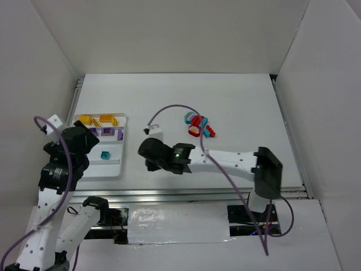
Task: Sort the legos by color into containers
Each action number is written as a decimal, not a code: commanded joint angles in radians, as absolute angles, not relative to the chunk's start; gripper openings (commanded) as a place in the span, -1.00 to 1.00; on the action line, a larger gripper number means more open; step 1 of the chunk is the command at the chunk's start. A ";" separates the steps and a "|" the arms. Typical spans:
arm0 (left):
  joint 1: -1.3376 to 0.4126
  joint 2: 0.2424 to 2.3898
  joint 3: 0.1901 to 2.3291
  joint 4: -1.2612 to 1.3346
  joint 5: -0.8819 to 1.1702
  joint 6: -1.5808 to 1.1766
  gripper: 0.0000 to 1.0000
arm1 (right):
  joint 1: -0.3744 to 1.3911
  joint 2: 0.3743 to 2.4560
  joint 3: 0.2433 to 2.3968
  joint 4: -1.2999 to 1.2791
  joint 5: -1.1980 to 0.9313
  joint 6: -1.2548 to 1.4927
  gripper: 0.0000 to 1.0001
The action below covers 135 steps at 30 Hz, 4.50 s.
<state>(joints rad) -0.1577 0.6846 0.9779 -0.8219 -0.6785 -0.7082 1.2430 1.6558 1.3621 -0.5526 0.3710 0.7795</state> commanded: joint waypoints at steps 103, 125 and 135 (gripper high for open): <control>-0.143 0.666 0.914 -0.603 -0.365 -0.476 0.99 | 0.600 2.020 1.457 -0.417 0.316 0.718 -1.00; -0.094 0.624 1.003 -0.854 -0.830 -0.753 0.99 | 1.117 2.166 1.781 -0.080 -0.059 0.666 -0.92; -0.106 0.607 1.000 -0.850 -0.845 -0.747 0.99 | 1.137 2.336 2.000 -0.133 -0.202 0.637 -0.70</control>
<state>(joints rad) -0.1009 0.6193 0.9703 -0.8623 -0.8074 -0.7376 1.1179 2.3329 1.9263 -0.1474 -0.1474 0.6556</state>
